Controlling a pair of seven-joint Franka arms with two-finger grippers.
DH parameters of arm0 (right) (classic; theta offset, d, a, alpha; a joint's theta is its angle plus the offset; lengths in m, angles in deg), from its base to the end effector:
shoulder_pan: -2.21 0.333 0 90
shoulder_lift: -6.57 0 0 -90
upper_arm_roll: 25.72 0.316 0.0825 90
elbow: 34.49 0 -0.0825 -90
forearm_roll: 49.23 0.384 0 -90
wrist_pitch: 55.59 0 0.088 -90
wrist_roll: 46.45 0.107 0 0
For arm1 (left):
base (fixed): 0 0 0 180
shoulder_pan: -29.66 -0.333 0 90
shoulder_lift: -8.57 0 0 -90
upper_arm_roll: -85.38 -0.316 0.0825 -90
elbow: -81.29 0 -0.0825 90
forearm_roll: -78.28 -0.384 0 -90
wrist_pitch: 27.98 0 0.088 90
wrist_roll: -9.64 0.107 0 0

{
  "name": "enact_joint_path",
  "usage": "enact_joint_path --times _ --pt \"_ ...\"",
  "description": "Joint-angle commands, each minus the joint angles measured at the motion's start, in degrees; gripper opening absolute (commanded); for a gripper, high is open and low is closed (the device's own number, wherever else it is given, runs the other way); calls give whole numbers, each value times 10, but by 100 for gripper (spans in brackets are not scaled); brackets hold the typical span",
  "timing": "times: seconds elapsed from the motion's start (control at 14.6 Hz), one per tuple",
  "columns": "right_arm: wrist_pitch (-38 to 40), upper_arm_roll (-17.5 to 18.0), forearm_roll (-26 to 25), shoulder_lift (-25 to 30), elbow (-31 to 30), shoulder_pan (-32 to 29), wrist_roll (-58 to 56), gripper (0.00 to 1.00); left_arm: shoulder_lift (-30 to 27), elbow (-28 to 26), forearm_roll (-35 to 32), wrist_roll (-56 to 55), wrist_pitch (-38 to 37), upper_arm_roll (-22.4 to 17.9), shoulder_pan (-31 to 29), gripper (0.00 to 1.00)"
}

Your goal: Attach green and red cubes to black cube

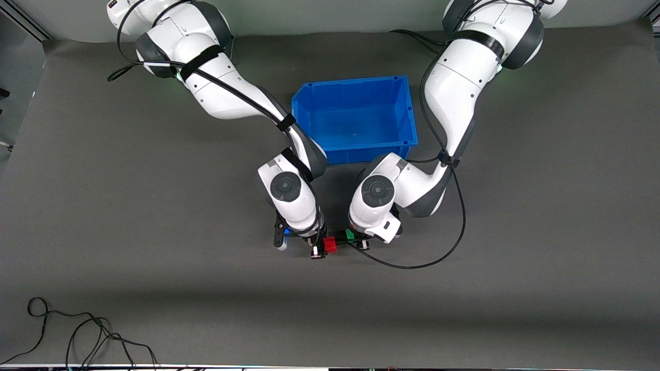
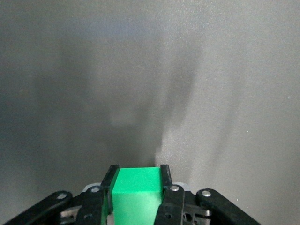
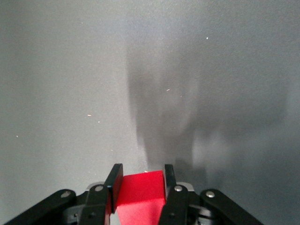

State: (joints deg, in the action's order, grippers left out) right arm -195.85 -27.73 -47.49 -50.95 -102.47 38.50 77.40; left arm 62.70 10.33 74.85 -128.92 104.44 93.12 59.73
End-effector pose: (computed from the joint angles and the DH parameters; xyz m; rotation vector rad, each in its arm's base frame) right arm 0.6427 0.4486 0.1965 -2.0490 2.0352 -0.0783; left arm 0.6244 -0.4465 0.2072 1.8856 2.3371 -0.0817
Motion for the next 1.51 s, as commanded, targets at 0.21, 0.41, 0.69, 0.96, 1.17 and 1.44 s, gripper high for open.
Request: enact_joint_path --times 0.21,0.41,0.69,0.96,1.17,1.44 --pt "32 1 -21 0 6 5 -1 0 2 14 -6 -12 -2 -8 6 77" --pt "32 1 -19 2 7 5 -1 0 2 15 -6 -12 -2 -8 7 100" --pt "32 0 -16 2 7 4 -2 0 2 14 -7 -12 -2 -7 7 100" --pt "32 0 -15 2 12 -2 -11 100 1 14 -7 -11 -4 -8 7 100" --pt "34 0 -13 6 13 -2 -12 100 -19 14 -42 -7 -24 -9 2 100" --pt "101 1 -10 39 14 -10 -38 100 -65 7 -59 136 -108 -3 -25 100"
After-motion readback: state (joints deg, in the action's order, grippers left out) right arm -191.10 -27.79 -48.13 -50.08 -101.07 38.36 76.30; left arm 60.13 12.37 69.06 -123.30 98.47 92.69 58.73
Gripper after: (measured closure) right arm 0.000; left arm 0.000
